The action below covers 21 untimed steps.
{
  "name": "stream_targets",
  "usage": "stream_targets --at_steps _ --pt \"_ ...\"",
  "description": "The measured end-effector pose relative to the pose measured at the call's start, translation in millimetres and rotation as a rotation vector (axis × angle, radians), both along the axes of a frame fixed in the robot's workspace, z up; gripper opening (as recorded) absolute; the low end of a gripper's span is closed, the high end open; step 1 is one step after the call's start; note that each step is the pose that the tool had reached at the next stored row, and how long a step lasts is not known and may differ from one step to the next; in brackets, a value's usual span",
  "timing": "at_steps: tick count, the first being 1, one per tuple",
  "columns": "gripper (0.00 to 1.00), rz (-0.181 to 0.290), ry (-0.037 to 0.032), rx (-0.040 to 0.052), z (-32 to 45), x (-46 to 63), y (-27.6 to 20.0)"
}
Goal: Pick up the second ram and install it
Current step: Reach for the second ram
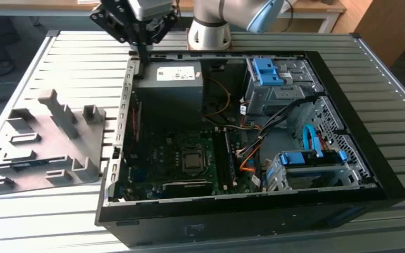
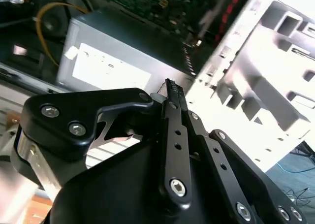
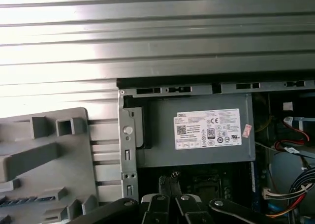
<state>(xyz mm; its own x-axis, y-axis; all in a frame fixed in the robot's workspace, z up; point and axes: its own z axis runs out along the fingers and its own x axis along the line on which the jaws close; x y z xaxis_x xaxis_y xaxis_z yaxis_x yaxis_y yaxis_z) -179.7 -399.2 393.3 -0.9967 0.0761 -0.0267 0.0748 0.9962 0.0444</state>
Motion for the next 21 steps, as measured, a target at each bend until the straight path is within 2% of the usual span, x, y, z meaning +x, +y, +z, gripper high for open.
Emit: stream_targets --at_steps 3,6,16,21 --pt "0.1 0.0 -0.0005 0.0002 -0.1 -12.4 -0.9" --pt "0.1 0.0 -0.0004 0.0001 0.0 -20.3 -3.5" --pt "0.1 0.0 -0.0005 0.0001 -0.1 -40.5 -11.3" --pt "0.1 0.0 -0.0004 0.0 0.0 -48.4 -18.2"
